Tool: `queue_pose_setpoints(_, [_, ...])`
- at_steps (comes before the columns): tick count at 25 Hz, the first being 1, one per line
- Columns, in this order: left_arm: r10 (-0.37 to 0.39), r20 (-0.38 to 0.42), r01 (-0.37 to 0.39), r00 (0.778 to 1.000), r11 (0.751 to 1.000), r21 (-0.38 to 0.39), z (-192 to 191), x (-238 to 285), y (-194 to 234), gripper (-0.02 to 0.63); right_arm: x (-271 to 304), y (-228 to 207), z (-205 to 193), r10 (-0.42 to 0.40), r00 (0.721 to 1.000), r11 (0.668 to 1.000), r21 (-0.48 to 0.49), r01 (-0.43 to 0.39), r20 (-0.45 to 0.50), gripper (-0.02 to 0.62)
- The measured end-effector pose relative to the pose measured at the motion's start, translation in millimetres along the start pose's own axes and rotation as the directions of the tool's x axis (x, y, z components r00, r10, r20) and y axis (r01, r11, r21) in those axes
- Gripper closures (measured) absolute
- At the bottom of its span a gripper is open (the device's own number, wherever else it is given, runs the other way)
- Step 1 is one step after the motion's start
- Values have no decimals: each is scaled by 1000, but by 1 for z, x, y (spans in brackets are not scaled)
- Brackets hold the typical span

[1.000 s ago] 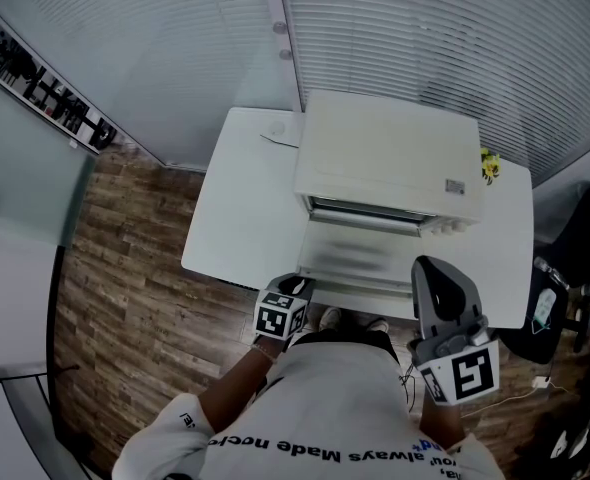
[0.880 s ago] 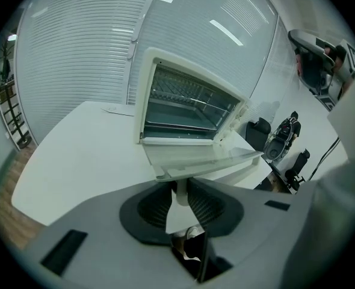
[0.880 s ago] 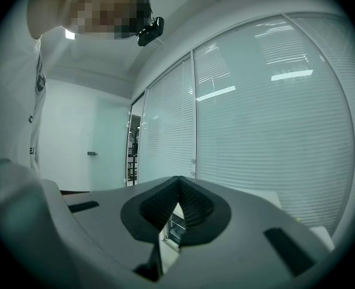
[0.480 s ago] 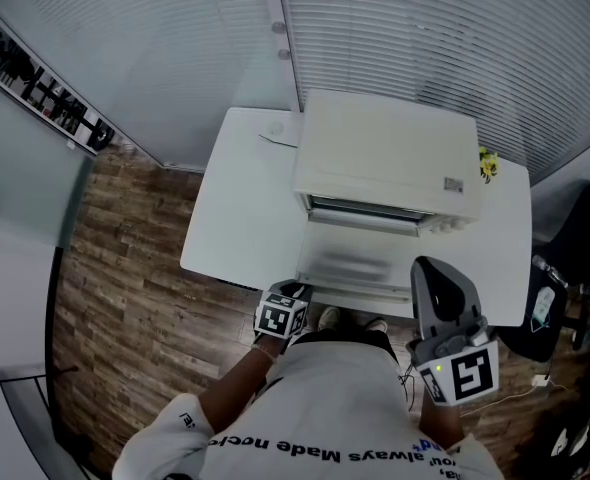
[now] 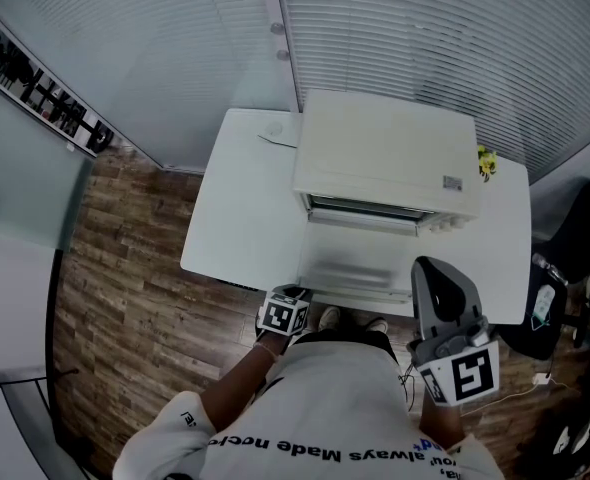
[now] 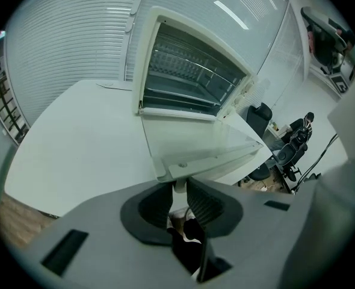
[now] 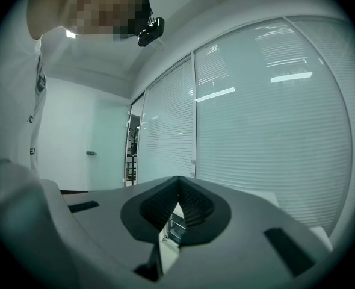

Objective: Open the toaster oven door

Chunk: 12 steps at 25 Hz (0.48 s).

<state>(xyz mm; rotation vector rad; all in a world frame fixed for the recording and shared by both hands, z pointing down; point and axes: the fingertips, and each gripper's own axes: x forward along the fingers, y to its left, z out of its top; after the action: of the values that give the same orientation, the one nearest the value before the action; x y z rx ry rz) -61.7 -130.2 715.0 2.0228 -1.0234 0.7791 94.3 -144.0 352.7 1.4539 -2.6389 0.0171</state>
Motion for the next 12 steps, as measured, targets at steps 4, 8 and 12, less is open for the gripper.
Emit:
queue_pose_setpoints(4, [0, -22, 0, 1000, 1000, -7, -9, 8, 3, 518, 1, 1, 0, -1, 1000, 1000, -2, 1, -5, 588])
queue_pose_setpoints(8, [-6, -45, 5, 999, 1000, -23, -18, 15, 6, 520, 2, 1, 1, -1, 1000, 1000, -6, 1, -8, 588])
queue_pose_setpoints(12, [-5, -58, 3, 998, 999, -32, -23, 20, 8, 522, 3, 1, 0, -3, 1000, 1000, -7, 3, -8, 588])
